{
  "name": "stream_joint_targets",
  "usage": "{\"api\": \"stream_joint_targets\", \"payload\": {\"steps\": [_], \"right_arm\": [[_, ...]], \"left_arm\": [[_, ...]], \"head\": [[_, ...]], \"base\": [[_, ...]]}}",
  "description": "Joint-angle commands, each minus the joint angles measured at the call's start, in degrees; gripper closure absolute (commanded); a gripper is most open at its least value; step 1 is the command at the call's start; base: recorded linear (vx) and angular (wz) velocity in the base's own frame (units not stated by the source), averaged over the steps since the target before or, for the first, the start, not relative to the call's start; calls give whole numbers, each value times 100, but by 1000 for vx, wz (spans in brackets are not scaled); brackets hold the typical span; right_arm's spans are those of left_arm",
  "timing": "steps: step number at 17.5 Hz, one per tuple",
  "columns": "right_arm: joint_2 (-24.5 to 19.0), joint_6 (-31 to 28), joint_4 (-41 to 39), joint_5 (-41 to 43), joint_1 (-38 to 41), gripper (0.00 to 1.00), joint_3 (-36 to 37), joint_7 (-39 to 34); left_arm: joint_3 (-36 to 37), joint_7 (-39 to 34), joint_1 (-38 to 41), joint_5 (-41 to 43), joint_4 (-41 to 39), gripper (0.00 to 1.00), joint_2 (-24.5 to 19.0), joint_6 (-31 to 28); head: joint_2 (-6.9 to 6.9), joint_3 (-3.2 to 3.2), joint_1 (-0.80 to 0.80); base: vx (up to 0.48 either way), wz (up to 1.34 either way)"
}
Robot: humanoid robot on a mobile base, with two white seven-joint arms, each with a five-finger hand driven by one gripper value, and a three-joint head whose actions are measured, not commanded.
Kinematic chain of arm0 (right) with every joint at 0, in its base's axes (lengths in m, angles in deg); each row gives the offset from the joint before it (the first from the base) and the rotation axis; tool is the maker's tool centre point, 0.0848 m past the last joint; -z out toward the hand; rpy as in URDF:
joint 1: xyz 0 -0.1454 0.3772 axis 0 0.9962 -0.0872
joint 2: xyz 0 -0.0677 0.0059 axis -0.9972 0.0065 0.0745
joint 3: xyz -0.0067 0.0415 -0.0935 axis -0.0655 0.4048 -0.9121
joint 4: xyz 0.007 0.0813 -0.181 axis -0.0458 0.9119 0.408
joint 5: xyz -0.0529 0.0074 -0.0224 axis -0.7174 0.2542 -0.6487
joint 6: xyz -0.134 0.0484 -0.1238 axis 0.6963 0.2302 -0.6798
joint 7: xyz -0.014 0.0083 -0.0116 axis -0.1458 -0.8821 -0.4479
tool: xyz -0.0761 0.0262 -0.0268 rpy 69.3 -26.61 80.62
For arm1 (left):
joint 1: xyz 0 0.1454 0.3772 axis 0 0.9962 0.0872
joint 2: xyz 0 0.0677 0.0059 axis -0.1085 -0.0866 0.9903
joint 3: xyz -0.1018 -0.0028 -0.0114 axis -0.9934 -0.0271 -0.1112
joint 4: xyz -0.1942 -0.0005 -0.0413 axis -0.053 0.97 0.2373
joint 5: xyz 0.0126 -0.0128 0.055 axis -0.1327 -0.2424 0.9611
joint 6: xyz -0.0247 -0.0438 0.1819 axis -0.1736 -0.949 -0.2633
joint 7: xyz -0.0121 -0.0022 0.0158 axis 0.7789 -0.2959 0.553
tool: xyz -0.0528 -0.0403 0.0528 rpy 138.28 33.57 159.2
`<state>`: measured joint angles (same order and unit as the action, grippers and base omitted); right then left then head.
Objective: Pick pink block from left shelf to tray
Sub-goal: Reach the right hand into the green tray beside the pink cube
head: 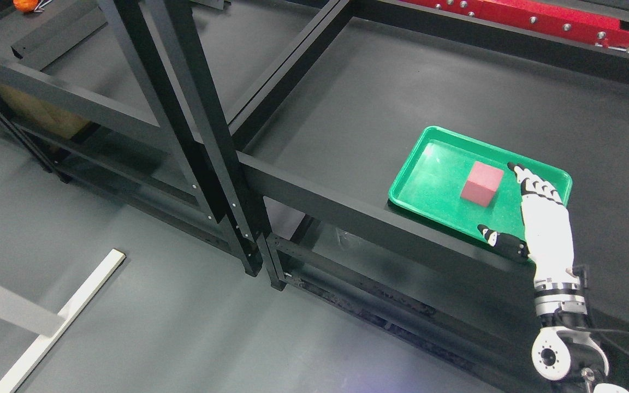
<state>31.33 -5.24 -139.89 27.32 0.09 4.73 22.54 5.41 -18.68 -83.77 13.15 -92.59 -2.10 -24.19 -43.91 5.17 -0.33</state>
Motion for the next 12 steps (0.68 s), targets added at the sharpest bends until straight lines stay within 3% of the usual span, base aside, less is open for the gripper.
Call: {"api": "stream_joint_targets", "payload": {"steps": [1,12], "right_arm": [[79,-47,177,-24,11,4,138,-344],[764,-91,608,-42,37,4,-117,-766]], "left_arm": [[0,-4,53,9,0,0,-100,0],[0,-4,53,9,0,0,-100,0]], "head": [[0,0,0],[0,0,0]], "base": [[232,-55],[188,-13]]}}
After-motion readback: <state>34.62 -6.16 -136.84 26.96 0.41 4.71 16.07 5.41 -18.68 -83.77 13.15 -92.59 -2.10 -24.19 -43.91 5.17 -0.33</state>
